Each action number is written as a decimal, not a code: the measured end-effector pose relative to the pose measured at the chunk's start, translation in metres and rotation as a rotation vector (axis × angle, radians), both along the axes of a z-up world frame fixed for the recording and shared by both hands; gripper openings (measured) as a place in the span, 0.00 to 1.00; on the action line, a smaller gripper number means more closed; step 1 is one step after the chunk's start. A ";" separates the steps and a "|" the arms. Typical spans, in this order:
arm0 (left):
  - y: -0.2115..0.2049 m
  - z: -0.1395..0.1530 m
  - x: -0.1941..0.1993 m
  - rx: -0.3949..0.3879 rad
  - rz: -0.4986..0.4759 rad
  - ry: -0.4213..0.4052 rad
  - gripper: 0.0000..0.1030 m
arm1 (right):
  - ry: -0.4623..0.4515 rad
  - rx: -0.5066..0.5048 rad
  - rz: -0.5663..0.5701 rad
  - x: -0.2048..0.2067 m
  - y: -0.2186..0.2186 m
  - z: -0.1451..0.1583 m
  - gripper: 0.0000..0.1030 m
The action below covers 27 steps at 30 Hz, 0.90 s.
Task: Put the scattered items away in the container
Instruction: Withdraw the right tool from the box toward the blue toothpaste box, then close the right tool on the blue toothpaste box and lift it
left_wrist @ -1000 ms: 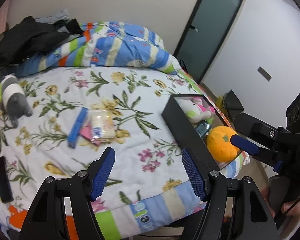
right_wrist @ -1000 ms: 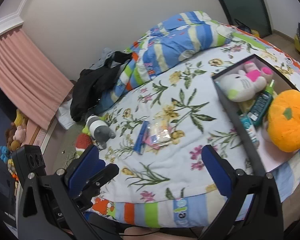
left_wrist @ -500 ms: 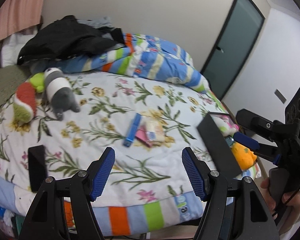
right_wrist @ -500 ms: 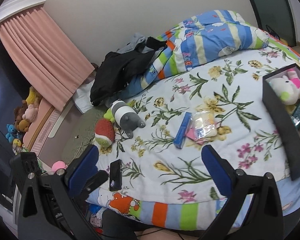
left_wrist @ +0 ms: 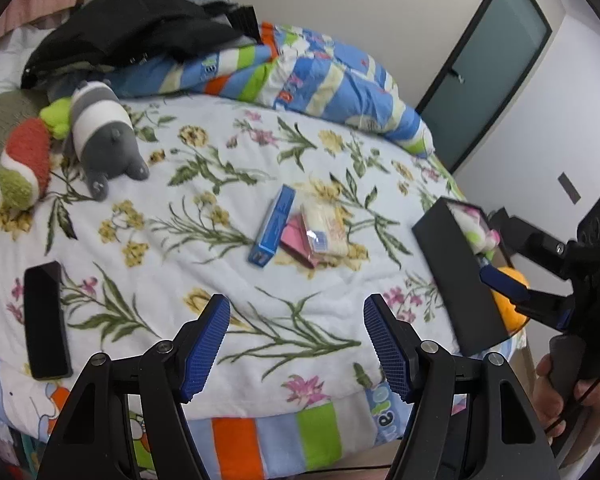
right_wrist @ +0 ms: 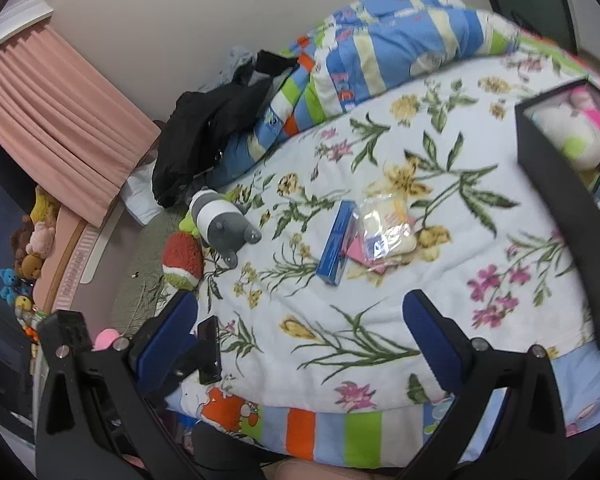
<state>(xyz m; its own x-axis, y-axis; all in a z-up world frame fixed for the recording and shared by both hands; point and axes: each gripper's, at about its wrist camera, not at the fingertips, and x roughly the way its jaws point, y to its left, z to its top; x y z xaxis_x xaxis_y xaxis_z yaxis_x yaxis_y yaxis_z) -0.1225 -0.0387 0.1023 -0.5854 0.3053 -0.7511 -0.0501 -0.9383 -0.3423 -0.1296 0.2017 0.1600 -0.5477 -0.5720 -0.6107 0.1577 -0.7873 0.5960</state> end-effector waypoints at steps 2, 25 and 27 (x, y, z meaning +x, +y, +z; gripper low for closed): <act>-0.001 -0.008 -0.004 0.000 -0.006 -0.011 0.68 | -0.023 -0.033 0.013 -0.007 -0.003 -0.008 1.00; 0.004 -0.078 -0.080 -0.057 -0.168 -0.114 0.68 | -0.313 -0.172 0.164 -0.117 -0.082 -0.101 0.99; 0.005 -0.088 -0.090 -0.056 -0.183 -0.126 0.68 | -0.334 -0.168 0.170 -0.130 -0.087 -0.111 0.99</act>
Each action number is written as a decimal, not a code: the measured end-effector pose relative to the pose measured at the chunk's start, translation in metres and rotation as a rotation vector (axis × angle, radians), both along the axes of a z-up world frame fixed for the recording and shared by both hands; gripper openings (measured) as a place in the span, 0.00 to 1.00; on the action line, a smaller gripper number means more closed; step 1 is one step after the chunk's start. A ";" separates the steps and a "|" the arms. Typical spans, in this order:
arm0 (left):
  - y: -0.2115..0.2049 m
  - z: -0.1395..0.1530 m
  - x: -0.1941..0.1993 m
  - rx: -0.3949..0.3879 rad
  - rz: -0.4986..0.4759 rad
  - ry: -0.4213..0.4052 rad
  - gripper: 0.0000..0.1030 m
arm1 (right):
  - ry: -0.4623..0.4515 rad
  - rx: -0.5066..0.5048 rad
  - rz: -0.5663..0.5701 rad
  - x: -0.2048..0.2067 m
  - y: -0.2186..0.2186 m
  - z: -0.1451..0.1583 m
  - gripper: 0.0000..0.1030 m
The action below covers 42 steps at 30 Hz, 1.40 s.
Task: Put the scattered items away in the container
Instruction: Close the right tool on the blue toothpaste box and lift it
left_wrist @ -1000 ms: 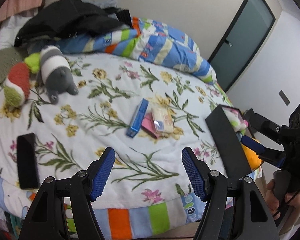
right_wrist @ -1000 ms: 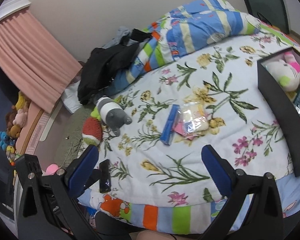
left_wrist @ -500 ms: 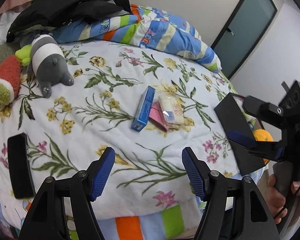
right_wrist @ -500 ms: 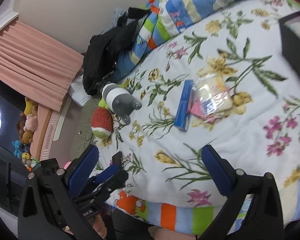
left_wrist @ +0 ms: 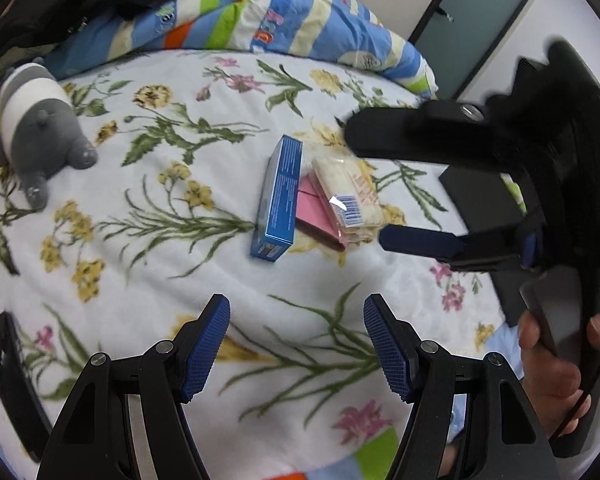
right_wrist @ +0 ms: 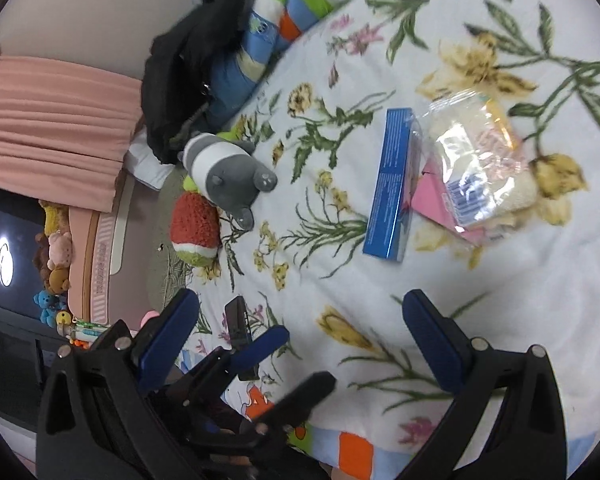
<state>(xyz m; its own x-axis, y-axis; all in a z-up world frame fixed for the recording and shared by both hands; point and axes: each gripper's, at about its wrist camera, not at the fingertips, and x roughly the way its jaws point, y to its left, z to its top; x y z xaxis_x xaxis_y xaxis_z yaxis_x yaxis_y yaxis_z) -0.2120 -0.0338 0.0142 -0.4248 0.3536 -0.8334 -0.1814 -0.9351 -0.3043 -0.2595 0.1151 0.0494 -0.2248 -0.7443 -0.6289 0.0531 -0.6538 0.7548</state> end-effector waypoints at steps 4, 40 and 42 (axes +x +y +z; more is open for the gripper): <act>-0.001 -0.017 -0.019 0.023 -0.016 -0.024 0.68 | -0.026 0.023 0.017 -0.021 -0.011 -0.019 0.99; 0.003 -0.076 -0.087 0.170 -0.043 -0.049 0.43 | -0.153 0.037 -0.005 -0.072 -0.005 -0.096 0.40; 0.007 -0.070 -0.087 0.150 -0.047 -0.035 0.42 | -0.148 0.041 -0.006 -0.067 -0.006 -0.091 0.40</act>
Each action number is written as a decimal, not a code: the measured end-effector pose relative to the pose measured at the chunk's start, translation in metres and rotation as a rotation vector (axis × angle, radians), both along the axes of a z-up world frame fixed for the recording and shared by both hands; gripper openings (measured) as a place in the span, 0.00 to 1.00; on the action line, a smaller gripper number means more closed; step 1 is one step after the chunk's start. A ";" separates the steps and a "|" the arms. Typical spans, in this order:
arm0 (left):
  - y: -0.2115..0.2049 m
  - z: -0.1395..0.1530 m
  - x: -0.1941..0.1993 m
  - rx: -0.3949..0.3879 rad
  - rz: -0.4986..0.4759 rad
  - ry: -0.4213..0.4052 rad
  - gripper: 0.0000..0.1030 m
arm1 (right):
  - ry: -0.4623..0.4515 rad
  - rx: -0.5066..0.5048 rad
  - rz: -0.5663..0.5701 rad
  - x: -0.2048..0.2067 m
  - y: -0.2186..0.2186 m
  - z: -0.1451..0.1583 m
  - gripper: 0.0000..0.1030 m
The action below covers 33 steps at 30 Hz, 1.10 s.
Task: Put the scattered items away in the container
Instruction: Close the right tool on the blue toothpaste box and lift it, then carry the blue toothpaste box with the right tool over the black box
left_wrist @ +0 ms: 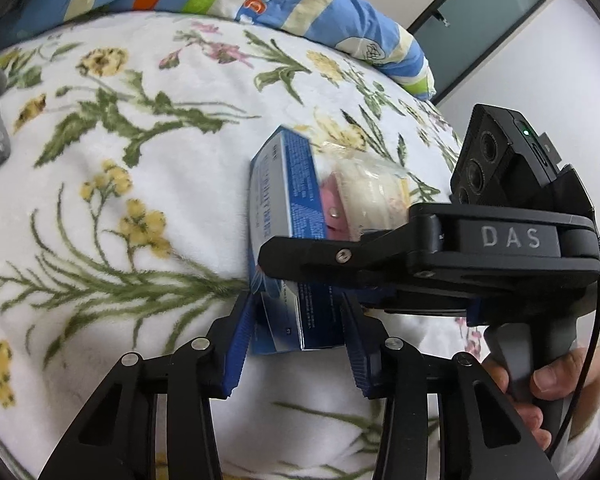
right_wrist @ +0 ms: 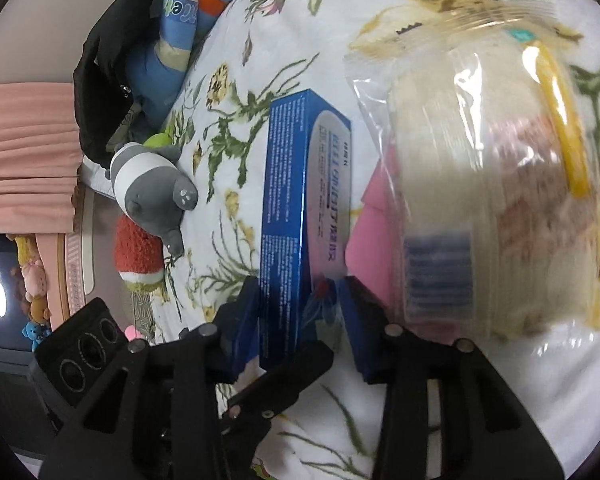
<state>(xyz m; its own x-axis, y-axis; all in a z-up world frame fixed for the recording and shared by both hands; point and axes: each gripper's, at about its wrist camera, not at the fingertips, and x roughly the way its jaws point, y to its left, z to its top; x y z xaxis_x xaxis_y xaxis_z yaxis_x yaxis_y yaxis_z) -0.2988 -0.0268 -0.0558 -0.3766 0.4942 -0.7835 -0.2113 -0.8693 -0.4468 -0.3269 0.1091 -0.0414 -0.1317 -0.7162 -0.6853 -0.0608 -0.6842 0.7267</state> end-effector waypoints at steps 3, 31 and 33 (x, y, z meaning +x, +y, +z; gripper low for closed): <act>0.003 0.012 0.004 -0.017 -0.001 0.028 0.43 | 0.022 -0.003 -0.003 0.006 -0.001 0.012 0.40; 0.003 0.156 0.087 -0.044 0.016 0.249 0.42 | 0.251 -0.051 0.017 0.082 0.004 0.160 0.40; 0.008 0.166 0.094 -0.046 0.009 0.262 0.43 | 0.267 -0.056 0.014 0.090 0.009 0.170 0.40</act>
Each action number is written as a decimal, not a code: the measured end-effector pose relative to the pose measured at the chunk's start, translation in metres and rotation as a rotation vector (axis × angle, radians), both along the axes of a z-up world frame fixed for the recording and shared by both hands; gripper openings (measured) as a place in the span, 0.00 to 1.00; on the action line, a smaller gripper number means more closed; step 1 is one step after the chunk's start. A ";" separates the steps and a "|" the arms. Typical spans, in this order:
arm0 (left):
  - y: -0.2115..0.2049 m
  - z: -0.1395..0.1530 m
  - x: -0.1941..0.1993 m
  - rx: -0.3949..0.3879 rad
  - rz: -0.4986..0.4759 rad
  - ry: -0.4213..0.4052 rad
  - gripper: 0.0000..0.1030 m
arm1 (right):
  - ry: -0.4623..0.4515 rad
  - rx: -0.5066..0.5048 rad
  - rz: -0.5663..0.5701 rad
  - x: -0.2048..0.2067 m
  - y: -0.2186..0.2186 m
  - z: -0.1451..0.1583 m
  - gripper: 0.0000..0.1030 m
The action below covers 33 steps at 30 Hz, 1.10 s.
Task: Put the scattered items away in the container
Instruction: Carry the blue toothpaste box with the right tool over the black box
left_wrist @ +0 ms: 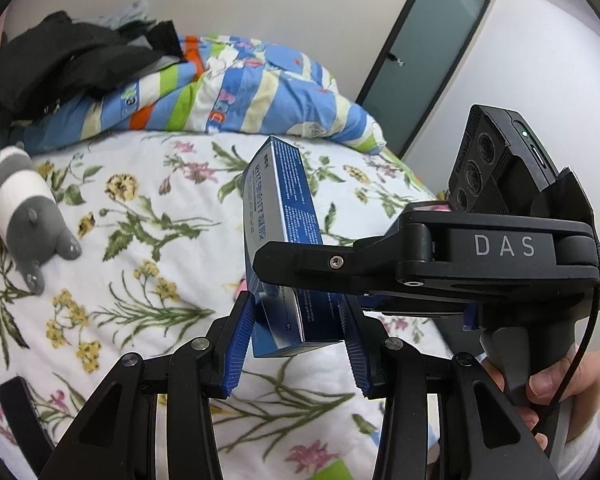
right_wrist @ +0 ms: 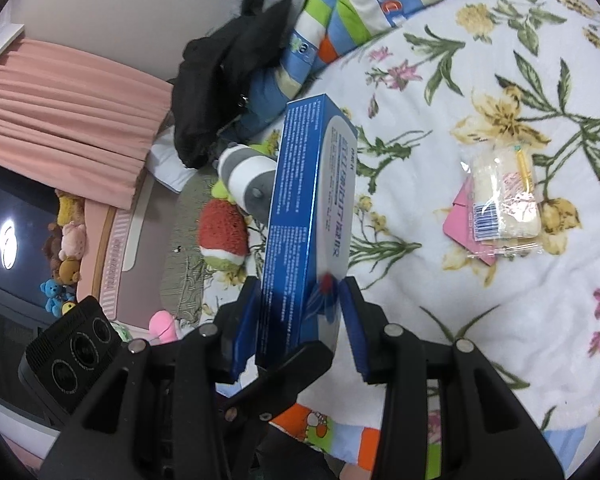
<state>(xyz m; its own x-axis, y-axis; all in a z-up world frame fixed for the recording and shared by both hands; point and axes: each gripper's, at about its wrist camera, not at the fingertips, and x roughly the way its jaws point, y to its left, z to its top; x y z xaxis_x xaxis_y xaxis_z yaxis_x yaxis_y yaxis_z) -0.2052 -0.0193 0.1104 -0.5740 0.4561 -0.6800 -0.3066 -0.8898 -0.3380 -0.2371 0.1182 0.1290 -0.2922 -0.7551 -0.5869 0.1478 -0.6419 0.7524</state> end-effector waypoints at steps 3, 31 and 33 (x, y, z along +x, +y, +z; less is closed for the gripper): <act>0.008 0.014 0.010 -0.012 -0.008 0.023 0.43 | 0.025 -0.014 -0.005 0.010 0.009 0.014 0.40; 0.176 0.074 0.044 -0.067 -0.216 0.107 0.43 | 0.126 -0.090 -0.209 0.077 0.188 0.068 0.41; 0.194 0.074 0.045 -0.063 -0.244 0.105 0.43 | 0.130 -0.086 -0.236 0.083 0.207 0.068 0.41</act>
